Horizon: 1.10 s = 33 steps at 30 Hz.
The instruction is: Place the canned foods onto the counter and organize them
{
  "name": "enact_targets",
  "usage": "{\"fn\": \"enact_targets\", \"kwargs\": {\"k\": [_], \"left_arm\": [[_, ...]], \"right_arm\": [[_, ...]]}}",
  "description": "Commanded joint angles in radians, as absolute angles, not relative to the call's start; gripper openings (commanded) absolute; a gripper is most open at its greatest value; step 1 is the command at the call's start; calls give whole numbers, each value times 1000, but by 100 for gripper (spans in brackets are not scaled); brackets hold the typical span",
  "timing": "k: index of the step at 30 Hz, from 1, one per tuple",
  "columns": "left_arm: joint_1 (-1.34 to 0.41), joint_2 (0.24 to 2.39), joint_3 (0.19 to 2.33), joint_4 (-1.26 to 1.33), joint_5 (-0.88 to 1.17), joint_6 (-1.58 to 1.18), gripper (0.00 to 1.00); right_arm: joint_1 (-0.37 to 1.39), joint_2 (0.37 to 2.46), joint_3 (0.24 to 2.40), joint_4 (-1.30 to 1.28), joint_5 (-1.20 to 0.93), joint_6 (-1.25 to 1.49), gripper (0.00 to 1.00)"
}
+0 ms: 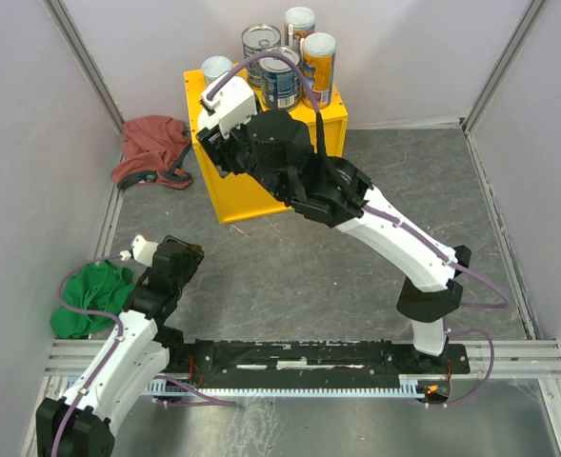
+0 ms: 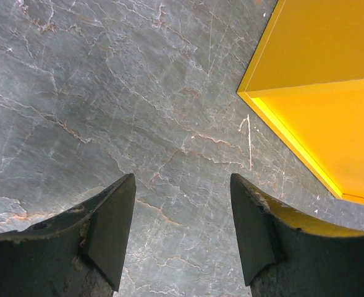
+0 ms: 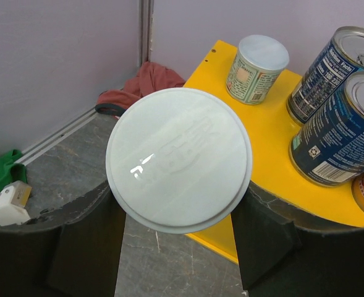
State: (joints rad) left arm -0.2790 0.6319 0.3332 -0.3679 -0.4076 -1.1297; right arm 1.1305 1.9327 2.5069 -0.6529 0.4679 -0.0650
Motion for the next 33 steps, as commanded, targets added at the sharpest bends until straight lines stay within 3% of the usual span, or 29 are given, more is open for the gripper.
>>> {"fn": "enact_targets", "kwargs": {"k": [1,33], "left_arm": [[-282,643,337,-342,-402,-1148,69],[-282,820,358,-226,-379,-1135,69]], "right_arm": [[1084,1952,2591,-576,415,-9,1],[866,2147,2709,-548,259,147,1]]}}
